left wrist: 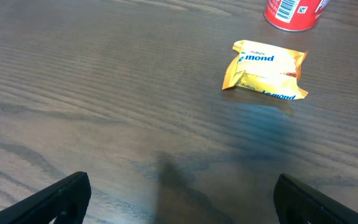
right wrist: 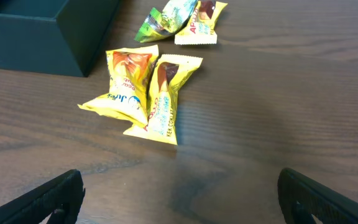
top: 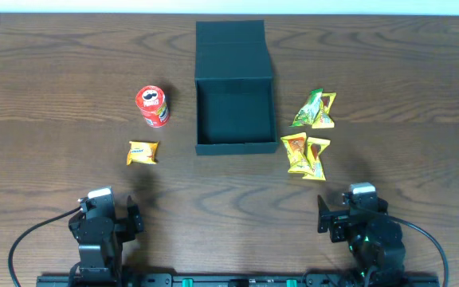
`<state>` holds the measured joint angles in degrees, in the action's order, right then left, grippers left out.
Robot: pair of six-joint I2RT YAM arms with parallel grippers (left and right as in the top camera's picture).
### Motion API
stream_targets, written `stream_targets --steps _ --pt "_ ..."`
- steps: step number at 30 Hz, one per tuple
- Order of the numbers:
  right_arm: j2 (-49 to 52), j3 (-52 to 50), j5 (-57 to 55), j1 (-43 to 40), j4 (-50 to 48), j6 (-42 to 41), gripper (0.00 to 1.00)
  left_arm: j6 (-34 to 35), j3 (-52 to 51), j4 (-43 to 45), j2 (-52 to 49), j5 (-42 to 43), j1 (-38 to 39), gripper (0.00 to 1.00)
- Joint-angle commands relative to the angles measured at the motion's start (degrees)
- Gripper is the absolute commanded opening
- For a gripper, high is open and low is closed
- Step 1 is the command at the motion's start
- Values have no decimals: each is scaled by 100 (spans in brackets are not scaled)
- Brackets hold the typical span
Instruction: Pack container
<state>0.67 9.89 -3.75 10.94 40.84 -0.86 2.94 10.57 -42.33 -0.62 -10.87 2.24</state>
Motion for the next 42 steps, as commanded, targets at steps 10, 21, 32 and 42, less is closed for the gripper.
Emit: stream_targets --steps 10,21,32,42 --pt "-31 -70 -7 -44 9 -63 99 -83 -87 -11 39 -66 -44 95" --pt "-31 -70 -7 -44 9 -63 99 4315 -87 514 39 1580 -39 95" --pt "-31 -70 -7 -44 9 -63 99 4629 -24 2409 -68 2127 -42 96" --pt "-31 -70 -7 -44 9 -63 99 2251 2210 2184 -3633 2140 -37 96"
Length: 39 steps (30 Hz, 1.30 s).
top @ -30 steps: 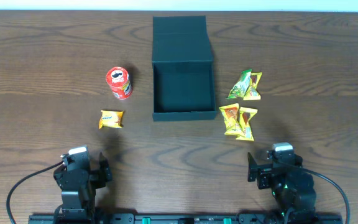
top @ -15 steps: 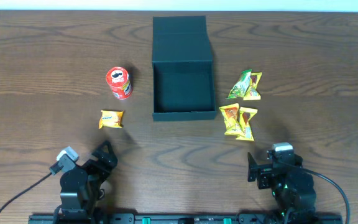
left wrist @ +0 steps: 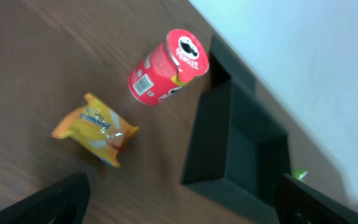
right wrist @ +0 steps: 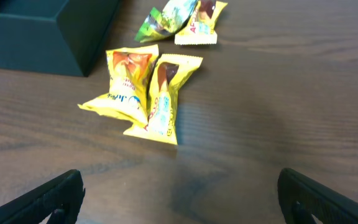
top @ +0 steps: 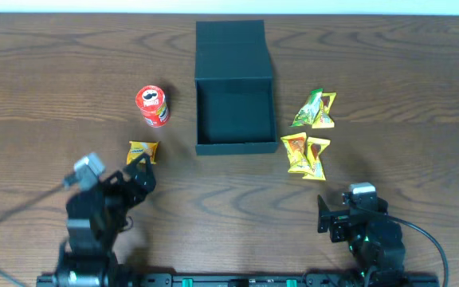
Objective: Pack container
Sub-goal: 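Reach the left gripper to the red Pringles can and grasp it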
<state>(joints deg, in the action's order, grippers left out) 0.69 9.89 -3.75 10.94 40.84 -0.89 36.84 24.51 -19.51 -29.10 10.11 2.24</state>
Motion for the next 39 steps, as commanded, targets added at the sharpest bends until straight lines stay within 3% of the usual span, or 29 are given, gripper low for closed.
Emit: stream_targets --steps 1,9,14,22,39 --pt "-33 -70 -7 -44 9 -61 99 -1558 1309 -365 -1325 4 -35 96" --pt "-33 -70 -7 -44 9 -61 99 -3943 5486 -3084 -5510 -1329 87 96" --pt "-33 -70 -4 -44 9 -61 99 -4293 7088 -3779 -7202 -1714 444 95" --pt "-33 -70 -7 -44 9 -61 99 -4371 7379 -3746 -8288 -1714 678 95" --pt "-33 -70 -4 -44 9 -61 99 -4232 7379 -3569 -8990 -1519 645 95"
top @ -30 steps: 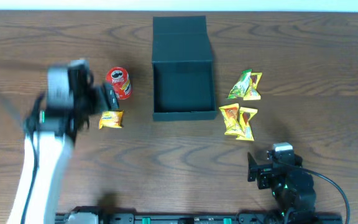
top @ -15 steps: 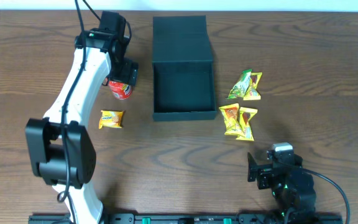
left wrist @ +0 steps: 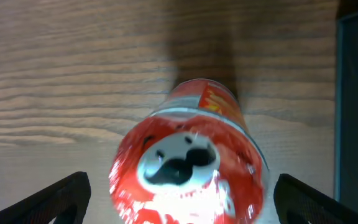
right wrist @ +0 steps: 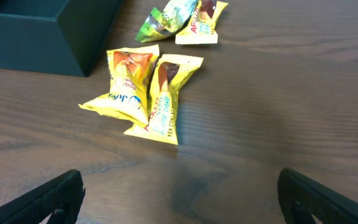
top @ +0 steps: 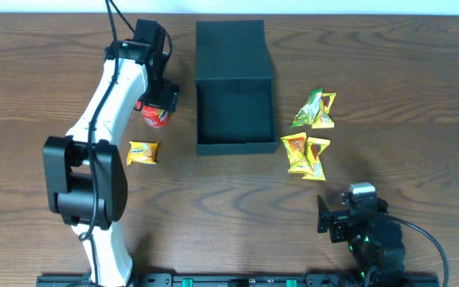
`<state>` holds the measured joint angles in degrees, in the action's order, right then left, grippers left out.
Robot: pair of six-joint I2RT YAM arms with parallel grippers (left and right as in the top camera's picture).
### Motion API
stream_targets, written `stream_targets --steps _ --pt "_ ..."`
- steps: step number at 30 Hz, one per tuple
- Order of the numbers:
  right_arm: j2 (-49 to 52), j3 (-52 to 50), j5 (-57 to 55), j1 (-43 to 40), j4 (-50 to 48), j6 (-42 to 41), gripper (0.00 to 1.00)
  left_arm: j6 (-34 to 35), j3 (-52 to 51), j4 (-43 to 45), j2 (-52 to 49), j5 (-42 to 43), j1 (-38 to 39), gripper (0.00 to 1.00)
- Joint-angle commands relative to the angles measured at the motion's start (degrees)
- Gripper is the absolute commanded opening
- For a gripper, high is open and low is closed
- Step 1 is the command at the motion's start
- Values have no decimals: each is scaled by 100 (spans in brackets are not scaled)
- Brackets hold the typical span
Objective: Pack container
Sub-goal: 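Reach the left gripper to the red Pringles can and grasp it, then lift the red can with the left gripper and carry it over the box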
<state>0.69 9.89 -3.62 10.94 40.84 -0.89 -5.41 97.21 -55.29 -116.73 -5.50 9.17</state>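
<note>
A small red Pringles can [top: 156, 116] stands upright left of the open black box [top: 234, 145]. My left gripper [top: 160, 94] hangs directly over the can. In the left wrist view the can's lid [left wrist: 188, 167] fills the gap between the open fingers [left wrist: 59, 199], which stand apart from it on either side. A yellow snack packet [top: 143, 152] lies in front of the can. Right of the box lie two yellow packets [right wrist: 143, 93] and a green and yellow pair [right wrist: 180, 18]. My right gripper [right wrist: 179, 200] rests open near the front edge, holding nothing.
The box's lid [top: 231, 49] lies folded back behind it. The box's left wall stands close on the right of the can. My left arm's white links [top: 106, 104] stretch over the table's left half.
My left arm has moved from near the yellow packet at the front left to over the Pringles can, open fingers on either side of its top. The right arm has not moved.
Both grippers first rested open at the front edge, the left one looking at the yellow packet. Then the left arm was raised and turned toward the can and box. Now it stands over the can, still open. Nothing on the table has shifted.
</note>
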Motion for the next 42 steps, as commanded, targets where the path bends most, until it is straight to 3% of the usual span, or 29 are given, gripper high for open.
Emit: stream_targets --steps 1,33,34,42 --pt "-33 -70 -20 -44 9 -61 99 20 109 17 -289 42 -57 95" --pt "-33 -70 -20 -44 9 -61 99 31 87 133 -765 514 -321 100" --pt "-33 -70 -17 -44 9 -61 99 31 87 136 -765 514 -319 95" --pt "-33 -70 -17 -44 9 -61 99 28 87 195 -765 704 -319 85"
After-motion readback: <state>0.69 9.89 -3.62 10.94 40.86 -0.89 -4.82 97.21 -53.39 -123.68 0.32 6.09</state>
